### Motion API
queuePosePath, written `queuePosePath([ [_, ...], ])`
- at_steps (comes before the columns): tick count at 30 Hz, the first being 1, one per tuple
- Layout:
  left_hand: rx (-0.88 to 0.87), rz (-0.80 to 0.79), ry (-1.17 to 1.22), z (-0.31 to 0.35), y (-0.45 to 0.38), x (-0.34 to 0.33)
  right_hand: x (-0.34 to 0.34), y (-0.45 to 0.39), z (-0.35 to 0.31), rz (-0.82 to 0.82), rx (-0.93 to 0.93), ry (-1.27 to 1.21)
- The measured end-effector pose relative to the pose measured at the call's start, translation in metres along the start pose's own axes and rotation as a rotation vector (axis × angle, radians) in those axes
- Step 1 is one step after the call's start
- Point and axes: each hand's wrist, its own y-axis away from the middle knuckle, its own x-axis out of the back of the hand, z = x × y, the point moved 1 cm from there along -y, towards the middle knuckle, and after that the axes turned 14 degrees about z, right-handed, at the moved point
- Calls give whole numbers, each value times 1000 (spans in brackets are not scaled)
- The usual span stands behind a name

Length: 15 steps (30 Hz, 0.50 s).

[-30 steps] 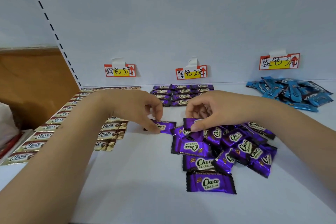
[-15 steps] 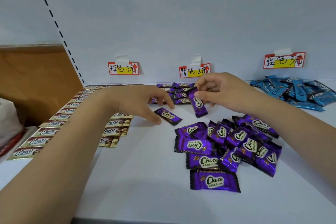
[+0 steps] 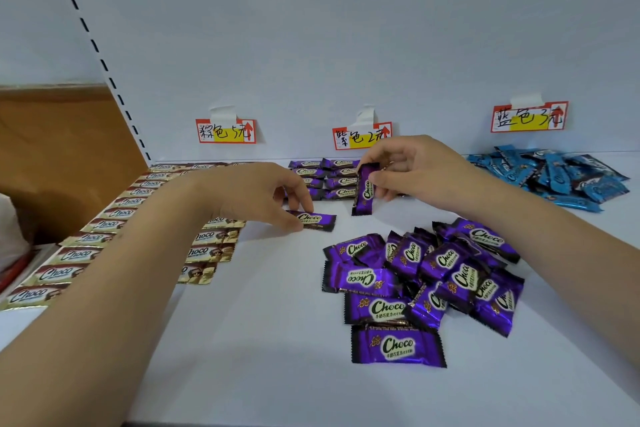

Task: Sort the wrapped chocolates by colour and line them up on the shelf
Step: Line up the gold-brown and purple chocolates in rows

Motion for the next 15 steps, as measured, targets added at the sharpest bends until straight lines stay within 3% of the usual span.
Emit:
queuePosePath([
  [5, -3, 9, 26, -2, 1, -1, 4, 3, -5, -75, -45, -107],
  [9, -11, 9, 39, -2, -1, -1, 4, 6, -7, -211, 29, 116],
  [15, -10, 23, 5, -1, -1, -1, 7, 6, -6, -257, 61, 287],
])
